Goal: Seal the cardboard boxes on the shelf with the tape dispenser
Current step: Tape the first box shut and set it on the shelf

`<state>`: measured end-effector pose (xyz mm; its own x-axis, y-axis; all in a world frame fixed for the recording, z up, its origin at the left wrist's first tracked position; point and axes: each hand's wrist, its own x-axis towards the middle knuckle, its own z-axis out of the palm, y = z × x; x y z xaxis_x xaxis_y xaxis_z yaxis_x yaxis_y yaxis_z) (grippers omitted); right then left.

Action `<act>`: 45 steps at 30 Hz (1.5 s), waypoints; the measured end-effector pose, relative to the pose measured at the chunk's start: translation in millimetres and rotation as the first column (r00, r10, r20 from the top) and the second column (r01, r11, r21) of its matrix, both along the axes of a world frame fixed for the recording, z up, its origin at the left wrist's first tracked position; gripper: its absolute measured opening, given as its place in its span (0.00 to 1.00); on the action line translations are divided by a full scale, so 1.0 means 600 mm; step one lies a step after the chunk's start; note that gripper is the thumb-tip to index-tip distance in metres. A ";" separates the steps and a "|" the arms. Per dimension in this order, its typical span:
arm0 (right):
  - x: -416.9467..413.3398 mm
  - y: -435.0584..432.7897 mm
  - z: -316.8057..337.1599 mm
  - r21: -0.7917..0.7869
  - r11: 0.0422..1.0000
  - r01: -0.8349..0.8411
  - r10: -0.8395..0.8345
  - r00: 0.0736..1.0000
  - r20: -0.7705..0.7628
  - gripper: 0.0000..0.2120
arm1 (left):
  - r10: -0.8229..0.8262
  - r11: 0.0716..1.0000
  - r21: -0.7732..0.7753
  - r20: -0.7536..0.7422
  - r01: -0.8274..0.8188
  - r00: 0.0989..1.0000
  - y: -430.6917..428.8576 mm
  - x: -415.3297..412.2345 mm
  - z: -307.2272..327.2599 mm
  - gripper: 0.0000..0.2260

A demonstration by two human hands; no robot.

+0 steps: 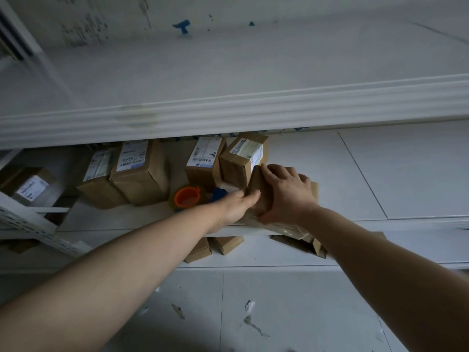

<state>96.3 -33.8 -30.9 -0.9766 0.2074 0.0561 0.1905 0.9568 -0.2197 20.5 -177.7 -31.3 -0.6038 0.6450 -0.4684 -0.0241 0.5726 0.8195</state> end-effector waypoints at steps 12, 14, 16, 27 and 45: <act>0.035 0.099 -0.083 -0.185 0.877 0.444 -0.374 0.871 0.319 0.74 | 0.136 0.978 -0.152 -0.038 -0.140 0.990 0.062 -0.010 -0.085 0.20; 0.044 0.109 -0.094 -0.470 0.735 0.489 -0.341 0.866 0.367 0.75 | 0.261 0.964 -0.049 -0.008 -0.261 0.965 0.081 -0.014 -0.078 0.15; 0.043 0.115 -0.102 -0.624 0.638 0.452 -0.305 0.892 0.334 0.72 | 0.258 0.963 -0.084 -0.012 -0.258 0.966 0.099 -0.020 -0.066 0.24; 0.018 0.121 -0.096 -0.631 0.561 0.536 -0.423 0.841 0.338 0.24 | 0.062 0.940 -0.290 -0.372 -0.180 0.926 0.097 -0.043 -0.079 0.23; 0.032 0.162 -0.068 -0.879 0.188 0.438 -0.263 0.885 0.385 0.18 | 0.319 0.920 -0.223 -0.052 -0.322 0.946 0.059 -0.065 -0.016 0.26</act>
